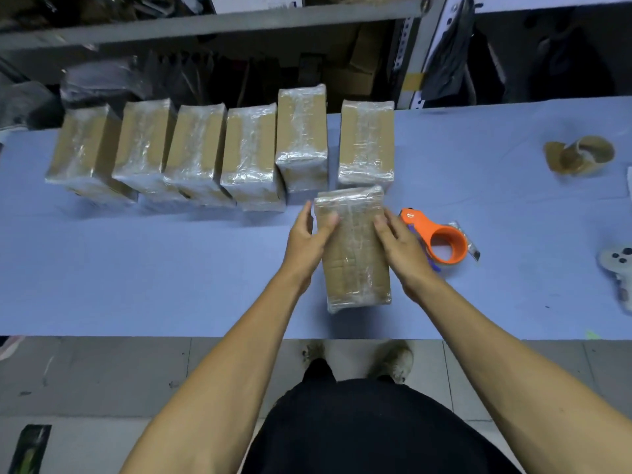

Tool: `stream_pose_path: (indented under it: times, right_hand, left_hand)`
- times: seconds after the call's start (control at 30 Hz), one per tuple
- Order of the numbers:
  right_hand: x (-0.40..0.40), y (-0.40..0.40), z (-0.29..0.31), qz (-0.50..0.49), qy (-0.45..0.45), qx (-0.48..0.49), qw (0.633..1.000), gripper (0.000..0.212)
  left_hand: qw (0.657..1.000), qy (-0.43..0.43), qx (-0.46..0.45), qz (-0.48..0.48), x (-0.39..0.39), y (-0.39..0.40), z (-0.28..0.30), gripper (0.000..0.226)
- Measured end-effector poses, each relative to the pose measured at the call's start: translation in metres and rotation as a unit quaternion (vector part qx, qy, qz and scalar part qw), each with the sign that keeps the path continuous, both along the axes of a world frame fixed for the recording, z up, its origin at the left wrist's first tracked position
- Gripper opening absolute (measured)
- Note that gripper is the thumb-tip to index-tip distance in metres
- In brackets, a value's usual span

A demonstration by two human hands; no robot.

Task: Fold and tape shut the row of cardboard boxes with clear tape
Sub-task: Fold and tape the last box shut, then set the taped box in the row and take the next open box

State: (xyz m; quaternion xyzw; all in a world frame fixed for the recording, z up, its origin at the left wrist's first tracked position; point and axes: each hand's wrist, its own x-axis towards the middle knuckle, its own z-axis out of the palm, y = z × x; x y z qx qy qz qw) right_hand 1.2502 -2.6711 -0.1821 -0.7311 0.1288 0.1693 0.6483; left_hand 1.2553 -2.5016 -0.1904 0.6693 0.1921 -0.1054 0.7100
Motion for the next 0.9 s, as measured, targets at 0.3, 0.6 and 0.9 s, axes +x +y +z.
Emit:
stream_pose_path:
  times: [0.3, 0.6, 0.9]
  right_hand:
    - [-0.031, 0.003, -0.044, 0.015, -0.001, 0.046, 0.999, 0.067]
    - [-0.045, 0.014, -0.027, -0.031, 0.015, 0.044, 0.998, 0.037]
    - [-0.073, -0.001, 0.011, -0.157, -0.019, 0.0, 0.987, 0.044]
  left_hand:
    - [1.0, -0.008, -0.014, -0.003, -0.052, -0.023, -0.041, 0.073]
    - [0.999, 0.02, -0.031, -0.012, -0.049, -0.016, -0.032, 0.063]
    - [0.979, -0.012, -0.117, -0.168, -0.053, -0.023, -0.003, 0.058]
